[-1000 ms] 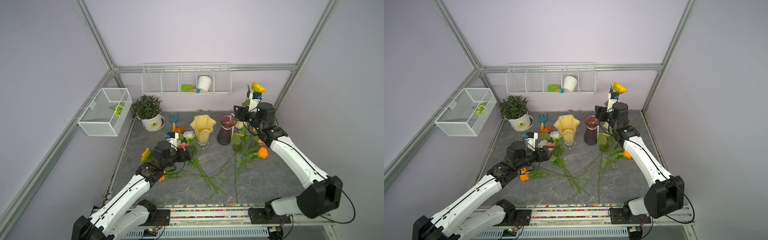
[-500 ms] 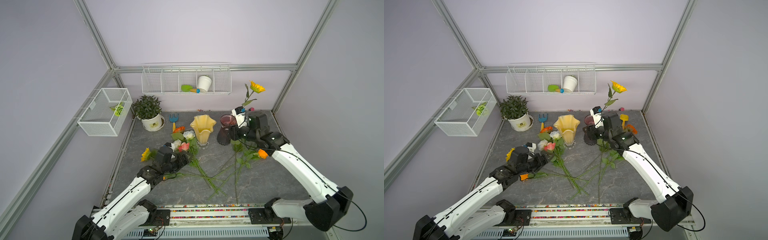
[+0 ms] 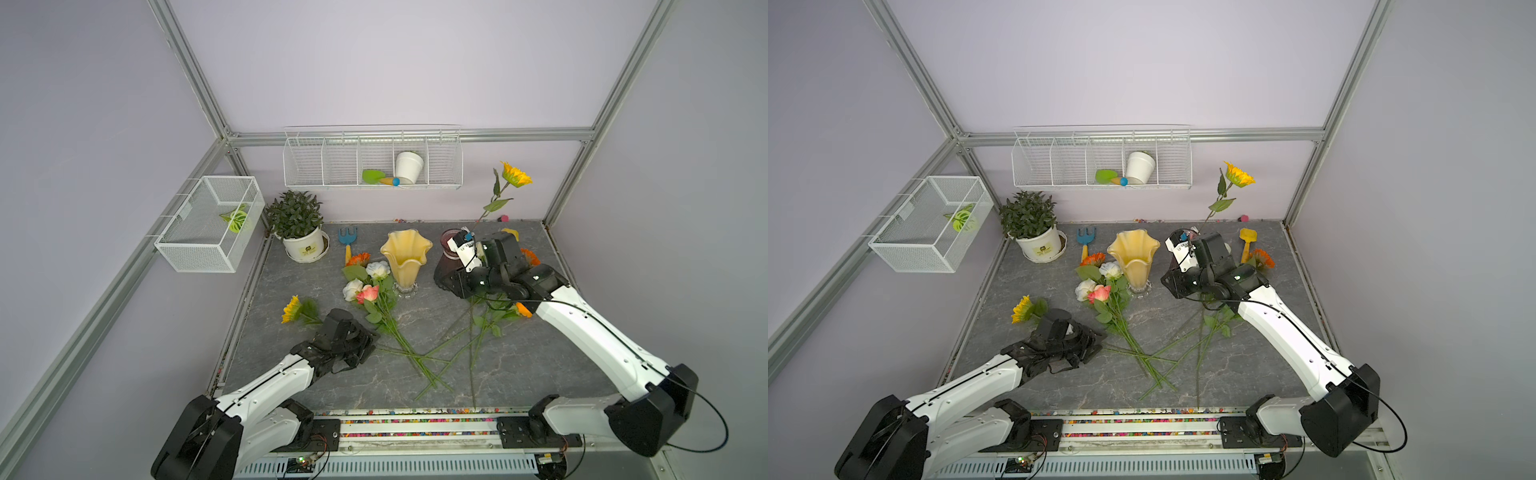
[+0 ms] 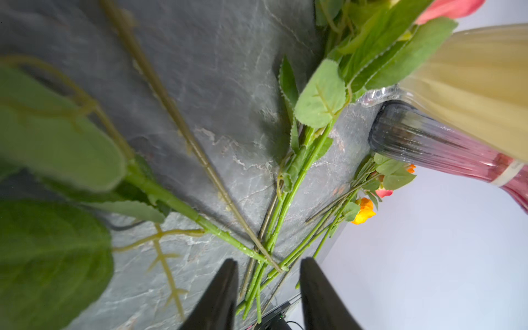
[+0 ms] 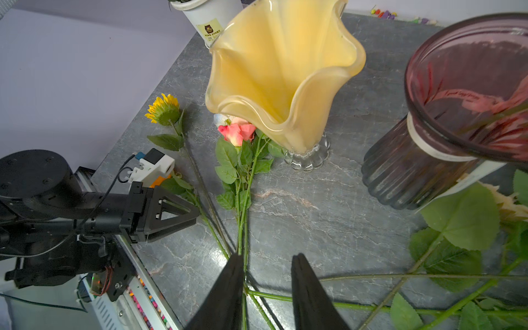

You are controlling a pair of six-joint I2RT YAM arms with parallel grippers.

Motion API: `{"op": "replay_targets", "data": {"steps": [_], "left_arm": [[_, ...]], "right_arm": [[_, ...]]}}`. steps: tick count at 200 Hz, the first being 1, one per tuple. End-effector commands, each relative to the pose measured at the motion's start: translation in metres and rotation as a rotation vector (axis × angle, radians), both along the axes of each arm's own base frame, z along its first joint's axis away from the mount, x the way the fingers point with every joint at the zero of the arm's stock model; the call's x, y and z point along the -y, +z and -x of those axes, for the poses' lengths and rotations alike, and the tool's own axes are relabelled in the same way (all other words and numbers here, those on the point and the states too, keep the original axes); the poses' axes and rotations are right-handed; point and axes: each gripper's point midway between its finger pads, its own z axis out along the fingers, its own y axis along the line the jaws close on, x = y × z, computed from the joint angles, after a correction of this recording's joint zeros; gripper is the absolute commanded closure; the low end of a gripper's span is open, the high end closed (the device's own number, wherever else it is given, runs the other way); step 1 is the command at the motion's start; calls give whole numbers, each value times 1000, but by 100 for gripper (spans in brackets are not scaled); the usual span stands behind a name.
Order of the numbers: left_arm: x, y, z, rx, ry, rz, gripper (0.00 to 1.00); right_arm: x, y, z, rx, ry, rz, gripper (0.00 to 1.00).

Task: Arrange the flowers in different vases according to their variety
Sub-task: Pick up the flower at the center of the board.

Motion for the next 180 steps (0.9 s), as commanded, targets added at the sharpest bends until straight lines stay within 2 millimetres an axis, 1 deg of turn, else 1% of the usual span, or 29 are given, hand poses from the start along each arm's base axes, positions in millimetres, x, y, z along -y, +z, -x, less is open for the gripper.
{"op": "replay_targets", "data": {"steps": [1, 30, 65, 115, 137, 154, 180], "left_arm": [[-5, -17, 9, -91, 52, -6, 66], [2, -29, 18, -162, 46, -14, 67], [11, -40, 22, -209, 58, -34, 67], [6, -61, 24, -261, 118, -85, 68], [2, -70, 27, -292, 134, -116, 71], [0, -74, 31, -314, 133, -142, 74], [0, -74, 35, -329, 126, -172, 75]], "right_arm": [[-6, -15, 4, -41, 43, 13, 68], [-8, -20, 4, -58, 55, 20, 68], [-10, -26, 4, -64, 69, 27, 68], [-11, -33, 4, -74, 93, 46, 68], [-11, -36, 5, -86, 98, 53, 70], [-12, -38, 5, -87, 99, 53, 73], [-12, -39, 4, -85, 100, 44, 74]]}}
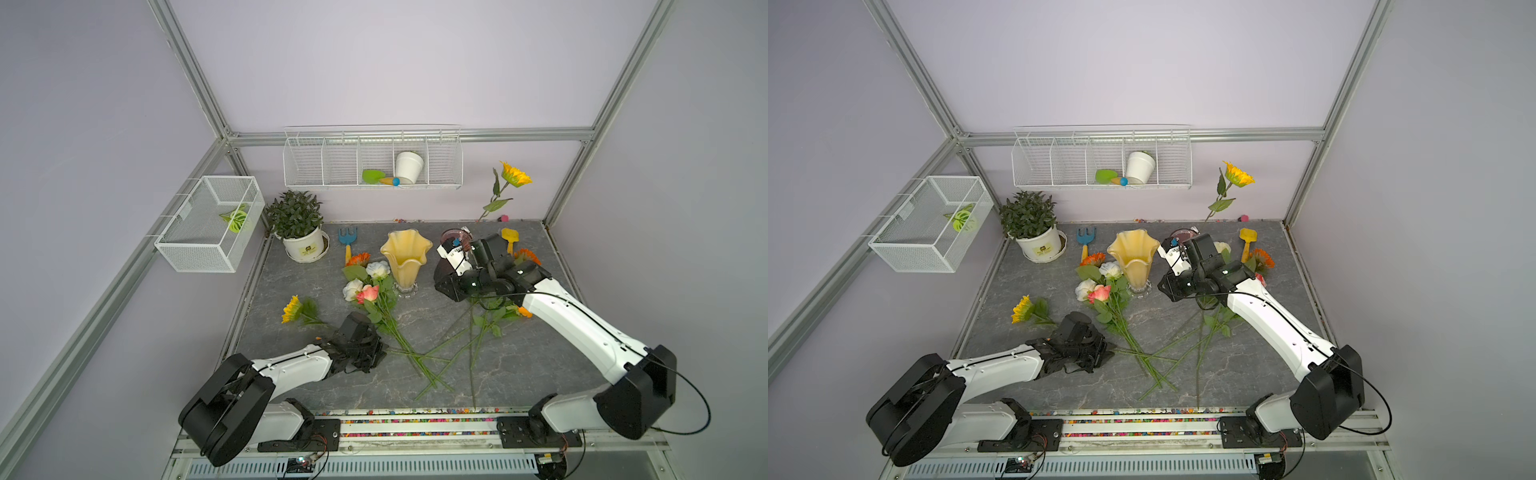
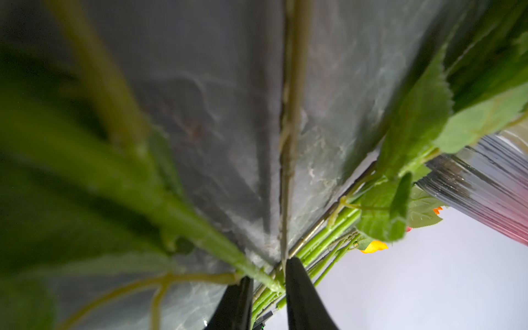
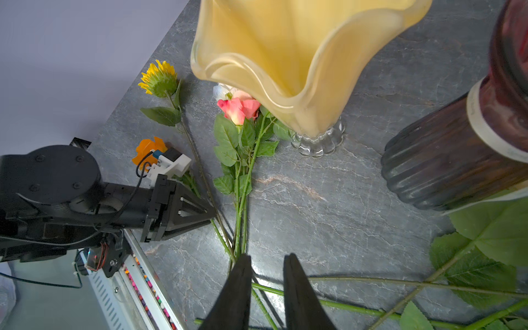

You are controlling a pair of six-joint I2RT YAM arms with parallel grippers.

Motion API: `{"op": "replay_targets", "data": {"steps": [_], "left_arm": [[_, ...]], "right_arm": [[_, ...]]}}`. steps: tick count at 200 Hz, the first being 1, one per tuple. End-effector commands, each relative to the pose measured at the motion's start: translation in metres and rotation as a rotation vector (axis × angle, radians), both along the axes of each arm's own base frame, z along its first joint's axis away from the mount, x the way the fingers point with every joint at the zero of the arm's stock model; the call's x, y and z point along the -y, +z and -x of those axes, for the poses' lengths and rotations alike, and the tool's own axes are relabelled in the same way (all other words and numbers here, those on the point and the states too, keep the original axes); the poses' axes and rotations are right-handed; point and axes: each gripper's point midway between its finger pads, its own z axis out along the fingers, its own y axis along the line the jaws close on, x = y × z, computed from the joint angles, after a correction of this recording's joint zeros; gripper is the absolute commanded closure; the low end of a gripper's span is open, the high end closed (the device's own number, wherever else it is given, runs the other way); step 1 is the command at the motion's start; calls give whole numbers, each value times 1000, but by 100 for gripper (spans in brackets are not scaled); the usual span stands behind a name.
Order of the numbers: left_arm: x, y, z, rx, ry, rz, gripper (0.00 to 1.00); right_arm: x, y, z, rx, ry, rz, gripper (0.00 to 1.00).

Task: Arrange the flowers in different vases according to their variety
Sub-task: Pick up the flower at the center of the board.

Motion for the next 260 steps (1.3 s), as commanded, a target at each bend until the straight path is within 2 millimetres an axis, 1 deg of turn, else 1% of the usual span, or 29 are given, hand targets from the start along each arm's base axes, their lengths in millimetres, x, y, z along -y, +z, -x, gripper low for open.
{"op": "replay_targets", "data": {"steps": [1, 33, 73, 120, 128, 145, 167, 187, 204, 225, 240, 251, 260], "left_arm": [[-27, -31, 23, -118, 25, -161, 75], [-29, -31, 27, -122, 21, -193, 76], [-33, -40, 31, -143, 31, -226, 82], [-32, -50, 31, -158, 22, -254, 84], [-32, -50, 30, -157, 16, -260, 87], [-32, -48, 29, -156, 6, -274, 100], [-32, -45, 30, -150, 1, -279, 100], [-33, -32, 29, -116, 1, -303, 100], [-35, -13, 24, -65, 9, -329, 100], [-38, 23, 15, 36, 13, -364, 100], [-43, 51, 8, 115, 14, -400, 100], [-45, 72, 3, 175, 11, -416, 100], [-45, 86, 0, 220, 6, -425, 100]], "right_arm": [[-1, -9, 5, -20, 21, 3, 74], [-2, -9, 5, -17, 22, -2, 75], [-1, -10, 4, -10, 19, -2, 77], [0, -9, 5, -6, 20, -2, 77], [0, -9, 5, -5, 19, -2, 77], [0, -8, 6, -4, 19, -4, 78], [1, -5, 6, 1, 17, -7, 79], [0, -1, 7, 4, 16, -19, 80], [-1, 5, 10, 6, 19, -40, 81], [-6, 20, 17, 9, 37, -99, 83], [-10, 40, 28, 31, 74, -170, 85], [-12, 52, 36, 44, 98, -216, 90], [-12, 63, 44, 62, 116, -249, 97]]}}
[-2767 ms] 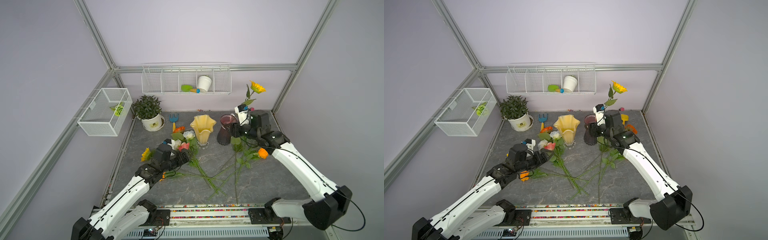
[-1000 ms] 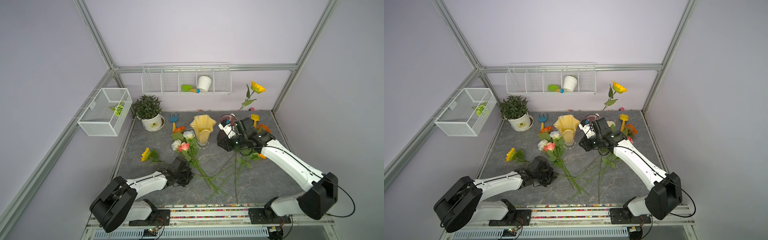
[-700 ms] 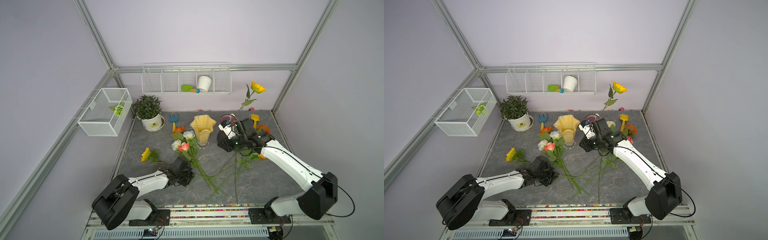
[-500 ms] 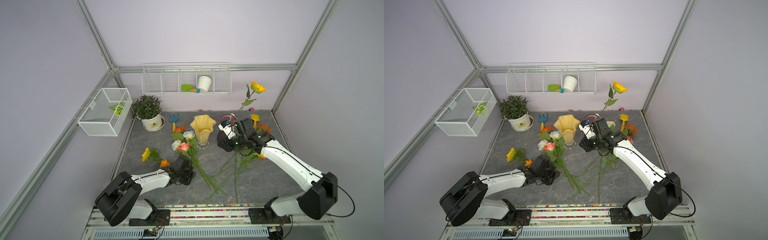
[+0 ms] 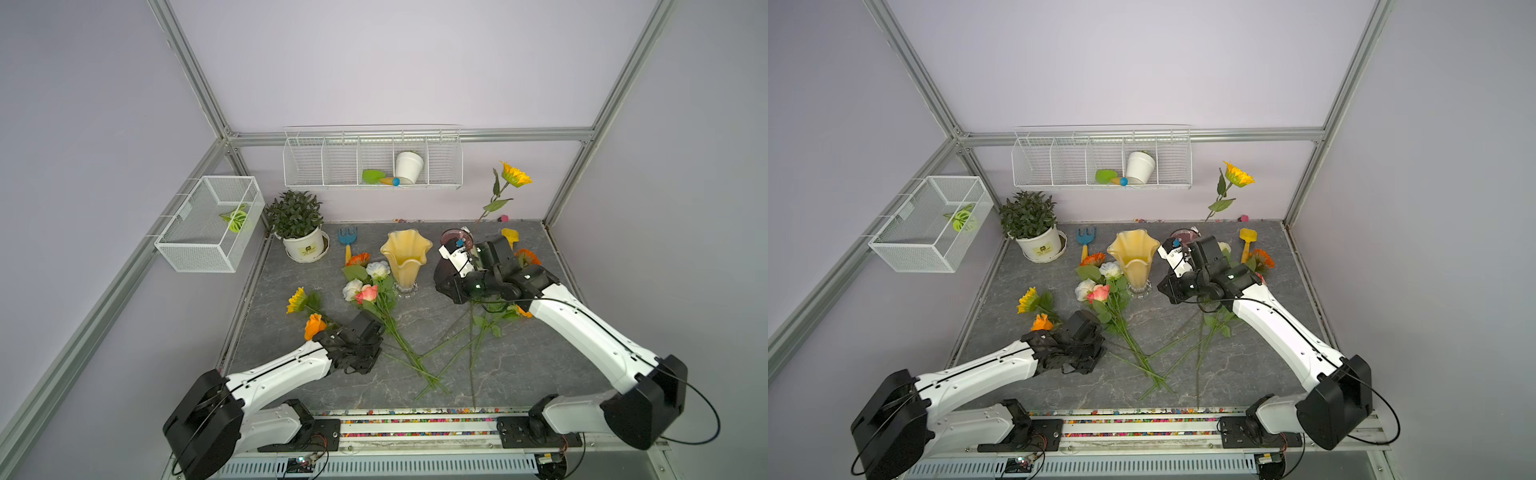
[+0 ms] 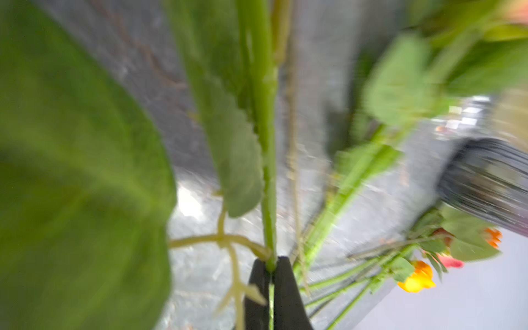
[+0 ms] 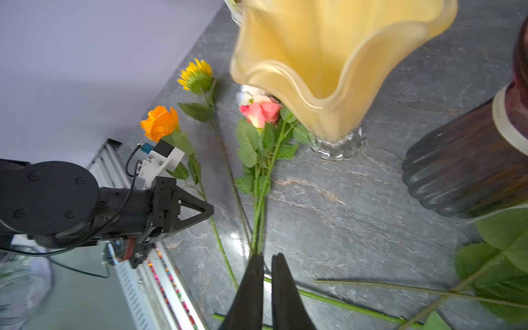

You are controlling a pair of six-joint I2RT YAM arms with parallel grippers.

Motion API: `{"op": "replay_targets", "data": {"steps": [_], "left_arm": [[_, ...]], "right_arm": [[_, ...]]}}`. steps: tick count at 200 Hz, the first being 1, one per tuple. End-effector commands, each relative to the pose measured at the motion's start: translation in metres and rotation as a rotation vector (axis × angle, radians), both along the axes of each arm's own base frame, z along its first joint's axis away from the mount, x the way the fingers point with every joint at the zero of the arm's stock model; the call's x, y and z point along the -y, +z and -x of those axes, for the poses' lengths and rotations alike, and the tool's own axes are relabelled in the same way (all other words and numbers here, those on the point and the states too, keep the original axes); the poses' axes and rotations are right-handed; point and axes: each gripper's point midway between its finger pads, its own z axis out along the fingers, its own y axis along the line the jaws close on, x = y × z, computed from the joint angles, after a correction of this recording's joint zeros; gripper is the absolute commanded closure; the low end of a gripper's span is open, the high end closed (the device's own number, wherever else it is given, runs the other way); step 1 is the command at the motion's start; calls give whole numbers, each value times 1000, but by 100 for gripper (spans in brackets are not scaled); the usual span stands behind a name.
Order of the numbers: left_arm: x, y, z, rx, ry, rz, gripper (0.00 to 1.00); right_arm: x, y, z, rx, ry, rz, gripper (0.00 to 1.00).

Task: Arrange the flowers in different vases according to their variety
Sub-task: Pick up the flower at the center of the board, then insert the flower into the vase.

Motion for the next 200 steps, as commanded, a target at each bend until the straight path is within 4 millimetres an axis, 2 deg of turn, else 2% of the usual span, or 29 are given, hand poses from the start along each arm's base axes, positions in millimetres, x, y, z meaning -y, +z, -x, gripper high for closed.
{"op": "replay_targets", "data": {"steps": [1, 35, 69, 98, 122, 142, 162, 182, 200], "left_arm": [[-25, 33, -7, 115, -12, -147, 100], [-25, 74, -21, 259, -76, -190, 100], [-19, 125, -47, 453, -176, -280, 100], [-8, 196, -78, 675, -294, -437, 100], [17, 274, -103, 924, -423, -528, 100], [37, 339, -115, 1158, -476, -579, 100], [47, 396, -123, 1334, -475, -647, 100], [56, 436, -132, 1442, -477, -737, 100], [64, 451, -147, 1495, -471, -831, 100]], "right_arm": [[-6, 38, 23, 44, 67, -138, 99], [3, 68, 47, 116, 97, -201, 100], [17, 83, 67, 168, 89, -207, 100], [26, 101, 95, 224, 146, -249, 100], [32, 119, 123, 296, 224, -297, 100], [41, 130, 128, 349, 194, -294, 100], [48, 135, 124, 372, 156, -257, 100], [49, 135, 120, 371, 146, -227, 100], [46, 131, 113, 355, 142, -214, 100]]}}
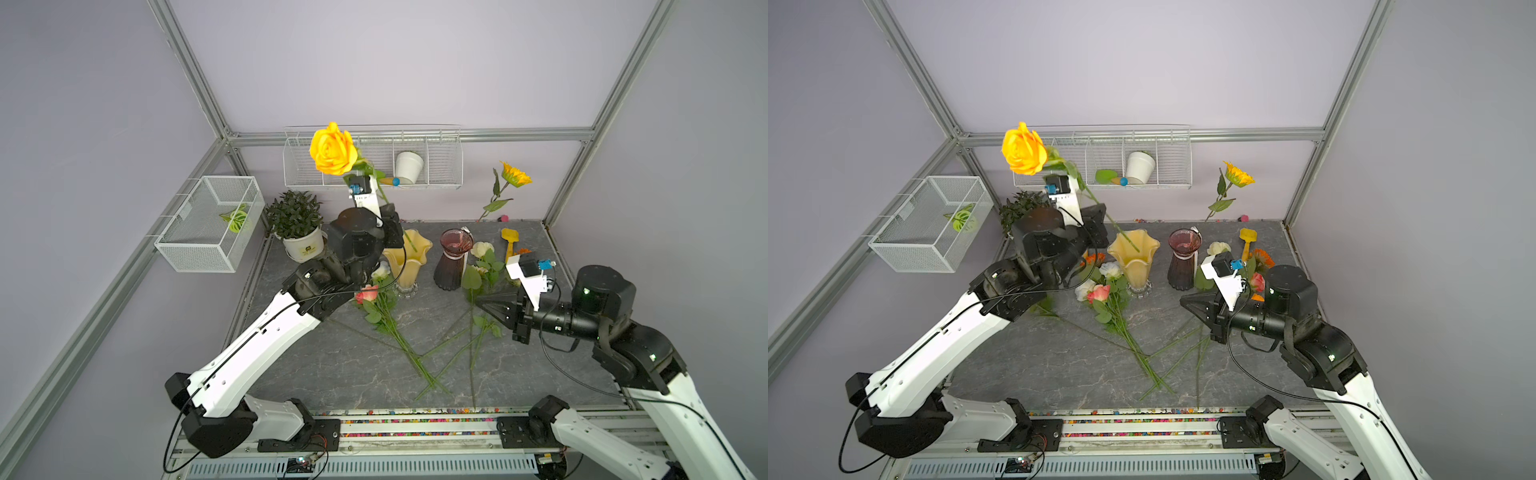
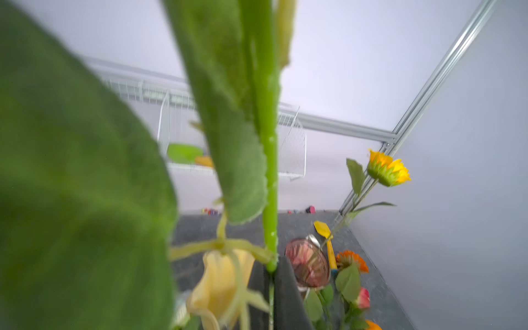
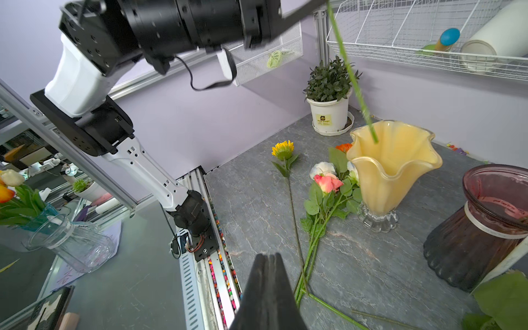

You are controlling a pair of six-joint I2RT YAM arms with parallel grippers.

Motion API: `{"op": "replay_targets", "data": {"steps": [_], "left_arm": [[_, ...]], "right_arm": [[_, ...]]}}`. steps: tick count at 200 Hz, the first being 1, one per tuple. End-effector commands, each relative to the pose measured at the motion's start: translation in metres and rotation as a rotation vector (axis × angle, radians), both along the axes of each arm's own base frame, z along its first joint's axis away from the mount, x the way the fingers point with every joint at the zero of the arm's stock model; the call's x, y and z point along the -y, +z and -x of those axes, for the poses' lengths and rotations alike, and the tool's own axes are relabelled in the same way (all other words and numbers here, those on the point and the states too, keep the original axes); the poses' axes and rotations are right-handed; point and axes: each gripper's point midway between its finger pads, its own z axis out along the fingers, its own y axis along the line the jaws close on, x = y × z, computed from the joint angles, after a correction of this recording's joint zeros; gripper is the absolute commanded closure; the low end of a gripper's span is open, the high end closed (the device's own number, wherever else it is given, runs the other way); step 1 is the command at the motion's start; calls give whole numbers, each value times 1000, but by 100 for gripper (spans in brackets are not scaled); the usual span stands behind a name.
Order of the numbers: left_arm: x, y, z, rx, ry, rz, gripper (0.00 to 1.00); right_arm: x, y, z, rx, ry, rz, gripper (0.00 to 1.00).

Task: Arrange the flowers in different vases according to their variety
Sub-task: Insert the flower into the vase.

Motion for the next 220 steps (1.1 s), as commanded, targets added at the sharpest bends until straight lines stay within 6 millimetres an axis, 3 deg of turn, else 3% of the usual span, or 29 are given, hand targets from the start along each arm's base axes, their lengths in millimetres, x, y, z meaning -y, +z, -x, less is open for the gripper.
{"op": "replay_targets", "data": {"steps": [1, 13, 34, 76, 112, 140, 174, 195, 220], "left_arm": [[8, 34, -16, 194, 42, -162, 100], [11, 37, -29, 218, 57, -175, 100], [11, 24, -59, 188, 73, -170, 100], [20, -42, -103, 55, 80, -187, 100], [41, -88, -105, -59, -10, -142, 100], [42, -111, -102, -118, -22, -127, 100], [43, -159, -101, -235, -21, -148, 100], [39, -160, -95, -246, -17, -120, 100], [29, -122, -88, -129, -11, -95, 100]], "right_arm": [[-1, -10, -11, -17, -20, 50, 100], [-4, -14, -16, -32, -21, 55, 100], [-8, -19, -23, -51, -30, 64, 100], [-9, -29, -32, -75, -57, 71, 100], [-8, -40, -39, -101, -89, 89, 100], [-7, -45, -42, -122, -110, 96, 100], [-1, -53, -47, -145, -160, 114, 100], [0, -54, -46, -148, -162, 113, 100], [1, -53, -45, -141, -166, 110, 100]]}}
